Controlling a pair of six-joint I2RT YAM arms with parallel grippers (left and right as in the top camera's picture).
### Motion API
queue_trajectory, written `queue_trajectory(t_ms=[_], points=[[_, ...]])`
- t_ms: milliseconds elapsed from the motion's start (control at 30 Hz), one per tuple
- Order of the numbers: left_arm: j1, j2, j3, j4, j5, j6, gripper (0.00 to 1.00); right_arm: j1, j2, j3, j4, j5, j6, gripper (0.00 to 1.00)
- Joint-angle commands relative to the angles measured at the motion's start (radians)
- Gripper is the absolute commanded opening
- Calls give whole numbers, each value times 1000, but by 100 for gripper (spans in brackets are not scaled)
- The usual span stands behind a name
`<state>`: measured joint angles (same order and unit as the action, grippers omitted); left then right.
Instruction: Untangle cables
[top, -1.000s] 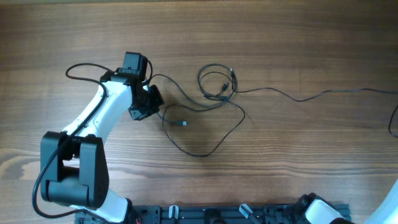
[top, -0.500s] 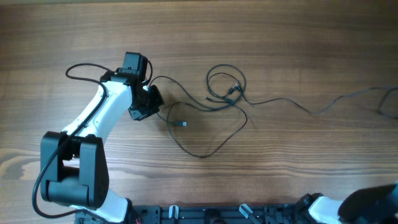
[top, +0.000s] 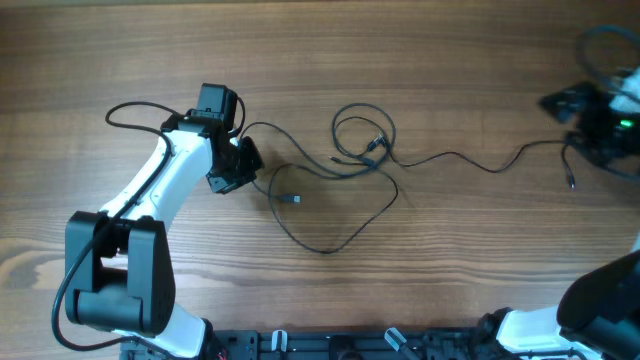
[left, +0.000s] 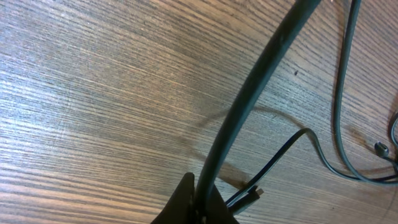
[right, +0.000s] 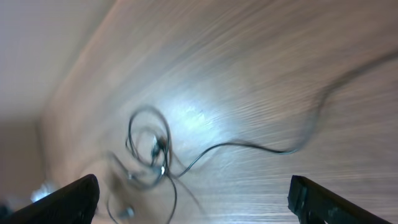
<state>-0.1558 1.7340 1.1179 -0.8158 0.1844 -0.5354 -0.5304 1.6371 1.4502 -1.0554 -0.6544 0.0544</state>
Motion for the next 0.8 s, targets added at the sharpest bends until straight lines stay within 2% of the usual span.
queue_trajectory(t_ms=[0, 100, 167, 267, 400, 633, 767], points=[[3, 10, -2, -2, 9, 8, 4, 185, 34, 14, -28, 239, -30, 100], [3, 10, -2, -5, 9, 8, 4, 328, 72, 13, -56, 515, 187, 100], [3, 10, -2, -5, 9, 8, 4, 403, 100, 10, -59, 603, 324, 100], [3, 10, -2, -9, 9, 8, 4, 495, 149, -5, -16, 594, 552, 100], [3, 10, -2, -12, 9, 8, 4, 543, 180, -43, 32, 576, 838, 100], [3, 10, -2, -12, 9, 8, 4, 573, 210, -126, 89, 601, 1091, 99], [3, 10, -2, -12, 9, 8, 4, 573, 213, -203, 208, 601, 1101, 99]])
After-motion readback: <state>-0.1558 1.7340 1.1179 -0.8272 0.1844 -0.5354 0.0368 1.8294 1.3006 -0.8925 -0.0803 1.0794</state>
